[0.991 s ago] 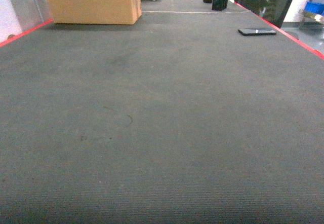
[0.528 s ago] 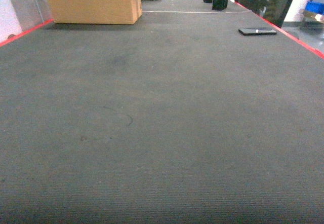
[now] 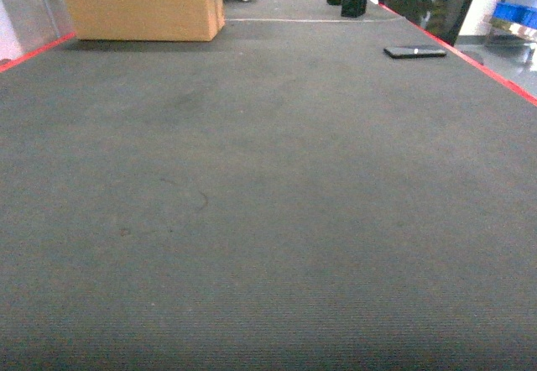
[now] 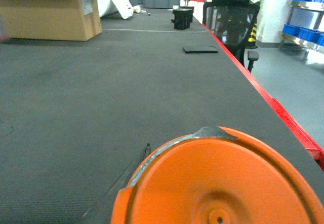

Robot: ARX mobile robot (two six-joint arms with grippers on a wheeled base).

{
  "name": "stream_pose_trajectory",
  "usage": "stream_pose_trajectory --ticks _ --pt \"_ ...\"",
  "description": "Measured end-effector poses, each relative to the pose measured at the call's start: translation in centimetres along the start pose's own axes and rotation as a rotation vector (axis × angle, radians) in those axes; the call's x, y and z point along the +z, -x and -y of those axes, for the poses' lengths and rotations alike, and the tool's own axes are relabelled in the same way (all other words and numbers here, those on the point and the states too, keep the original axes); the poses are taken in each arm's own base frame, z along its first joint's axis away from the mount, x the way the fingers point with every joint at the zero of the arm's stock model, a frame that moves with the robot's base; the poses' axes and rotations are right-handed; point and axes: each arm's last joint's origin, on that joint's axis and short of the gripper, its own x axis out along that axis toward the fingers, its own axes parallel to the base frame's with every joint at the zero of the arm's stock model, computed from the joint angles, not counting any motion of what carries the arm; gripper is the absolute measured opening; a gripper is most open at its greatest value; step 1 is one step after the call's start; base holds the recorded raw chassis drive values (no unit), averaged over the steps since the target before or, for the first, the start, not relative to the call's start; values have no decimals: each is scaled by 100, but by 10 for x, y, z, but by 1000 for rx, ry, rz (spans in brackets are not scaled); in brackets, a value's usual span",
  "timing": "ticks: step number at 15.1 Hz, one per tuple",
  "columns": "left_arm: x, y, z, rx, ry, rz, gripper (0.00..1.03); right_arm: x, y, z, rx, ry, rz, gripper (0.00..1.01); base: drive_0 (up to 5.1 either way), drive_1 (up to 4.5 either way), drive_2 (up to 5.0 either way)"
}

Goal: Sort blue parts and orange caps into right shelf containers

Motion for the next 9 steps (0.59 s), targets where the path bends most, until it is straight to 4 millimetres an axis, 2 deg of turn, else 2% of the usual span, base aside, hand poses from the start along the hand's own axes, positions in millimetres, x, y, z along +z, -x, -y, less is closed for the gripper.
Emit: stream_pose_trajectory --ticks 9 --pt "0 0 0 -1 0 0 42 0 0 0 0 0 0 42 -157 -157 -157"
